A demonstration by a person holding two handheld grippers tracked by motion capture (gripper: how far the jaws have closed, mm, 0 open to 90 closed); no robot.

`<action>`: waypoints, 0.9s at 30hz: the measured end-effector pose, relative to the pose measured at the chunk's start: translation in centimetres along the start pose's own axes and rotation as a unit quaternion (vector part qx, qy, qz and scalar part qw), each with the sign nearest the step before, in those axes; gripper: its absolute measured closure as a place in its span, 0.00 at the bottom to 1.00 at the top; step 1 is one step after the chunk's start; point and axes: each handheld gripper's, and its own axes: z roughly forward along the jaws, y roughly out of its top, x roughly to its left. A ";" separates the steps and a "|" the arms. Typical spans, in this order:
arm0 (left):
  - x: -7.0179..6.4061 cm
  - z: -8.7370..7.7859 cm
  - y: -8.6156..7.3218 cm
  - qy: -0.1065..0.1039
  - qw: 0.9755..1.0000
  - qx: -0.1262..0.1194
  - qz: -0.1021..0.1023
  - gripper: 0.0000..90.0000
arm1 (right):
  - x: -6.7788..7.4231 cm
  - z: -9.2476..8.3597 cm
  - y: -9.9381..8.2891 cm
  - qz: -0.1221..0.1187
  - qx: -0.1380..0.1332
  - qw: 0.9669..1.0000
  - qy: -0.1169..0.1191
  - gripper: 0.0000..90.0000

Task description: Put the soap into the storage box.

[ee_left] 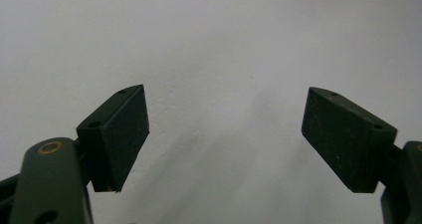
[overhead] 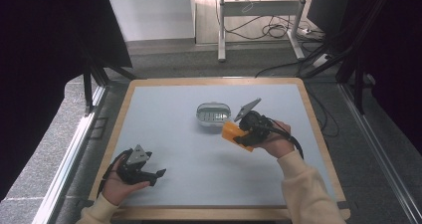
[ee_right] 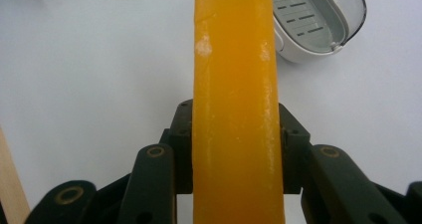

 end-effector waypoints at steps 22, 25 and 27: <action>0.0 0.0 0.0 -0.001 1.000 0.000 -0.001 0.21 | -1.5 0.1 2.1 -0.009 -0.014 1.000 0.002 0.69; 0.0 0.0 0.0 -0.001 1.000 0.000 -0.001 0.21 | -1.9 0.3 2.4 -0.008 -0.018 1.000 0.004 0.69; 0.0 0.0 0.0 -0.001 1.000 0.001 0.000 0.21 | -2.0 0.3 2.5 -0.009 -0.018 1.000 0.005 0.69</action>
